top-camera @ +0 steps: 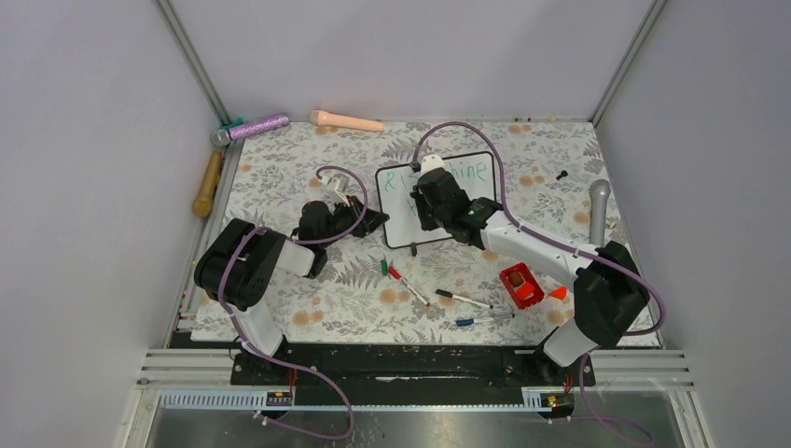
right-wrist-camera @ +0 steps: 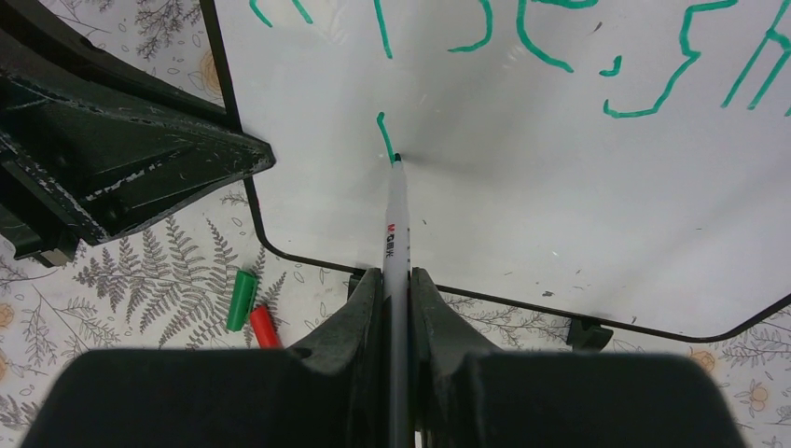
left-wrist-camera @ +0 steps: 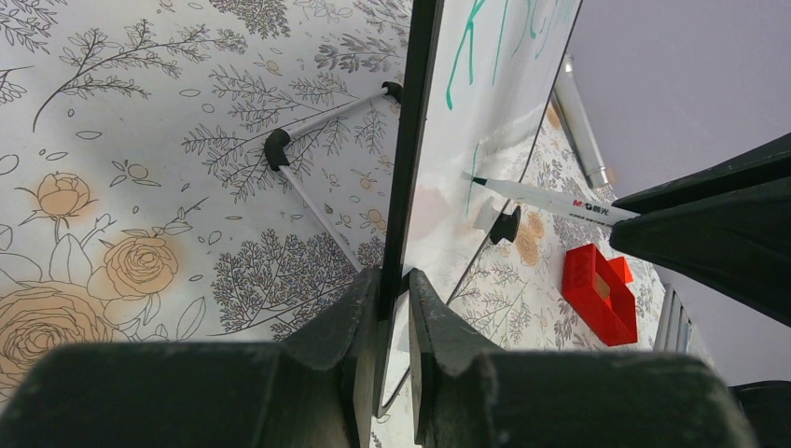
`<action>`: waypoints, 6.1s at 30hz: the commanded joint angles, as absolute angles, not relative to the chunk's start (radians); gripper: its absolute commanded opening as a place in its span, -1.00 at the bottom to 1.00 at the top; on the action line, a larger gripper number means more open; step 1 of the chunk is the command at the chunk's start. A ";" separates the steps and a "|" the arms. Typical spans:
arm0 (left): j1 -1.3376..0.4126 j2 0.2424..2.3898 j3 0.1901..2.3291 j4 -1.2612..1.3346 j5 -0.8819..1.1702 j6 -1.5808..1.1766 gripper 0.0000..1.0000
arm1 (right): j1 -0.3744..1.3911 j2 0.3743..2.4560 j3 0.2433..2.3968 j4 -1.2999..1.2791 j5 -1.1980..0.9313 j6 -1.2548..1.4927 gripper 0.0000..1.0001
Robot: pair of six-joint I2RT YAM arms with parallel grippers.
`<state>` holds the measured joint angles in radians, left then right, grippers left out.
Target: Write a sentence on the whiteboard
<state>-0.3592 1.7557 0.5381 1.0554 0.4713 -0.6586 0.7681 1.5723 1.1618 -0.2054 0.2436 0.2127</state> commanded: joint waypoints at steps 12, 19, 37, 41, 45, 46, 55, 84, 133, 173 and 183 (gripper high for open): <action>-0.353 1.749 0.555 1.087 0.452 -0.649 -1.00 | 0.771 1.565 1.188 -0.244 0.363 0.185 -1.00; -0.352 1.748 0.554 1.086 0.452 -0.649 -1.00 | 0.771 1.562 1.155 -0.248 0.338 0.177 -1.00; -0.354 1.748 0.556 1.087 0.451 -0.649 -1.00 | 0.772 1.565 1.130 -0.215 0.237 0.197 -1.00; -0.353 1.747 0.555 1.086 0.452 -0.649 -1.00 | 0.772 1.567 1.140 -0.217 0.236 0.197 -1.00; -0.354 1.747 0.554 1.085 0.452 -0.649 -1.00 | 0.771 1.536 1.131 -0.212 0.231 0.193 -1.00; -0.354 1.747 0.553 1.086 0.450 -0.649 -1.00 | 0.772 1.520 1.124 -0.205 0.231 0.191 -1.00; -0.353 1.749 0.554 1.085 0.451 -0.649 -1.00 | 0.817 1.415 1.070 -0.194 0.442 0.169 -1.00; -0.354 1.751 0.558 1.085 0.455 -0.649 -1.00 | 0.884 1.589 1.266 -0.312 0.528 0.211 -1.00; -0.353 1.751 0.556 1.085 0.455 -0.649 -1.00 | 0.884 1.610 1.199 -0.308 0.527 0.244 -1.00; -0.353 1.750 0.555 1.086 0.454 -0.649 -1.00 | 0.877 1.637 1.274 -0.314 0.580 0.191 -1.00; -0.353 1.751 0.555 1.086 0.453 -0.649 -1.00 | 0.877 1.642 1.260 -0.330 0.568 0.199 -1.00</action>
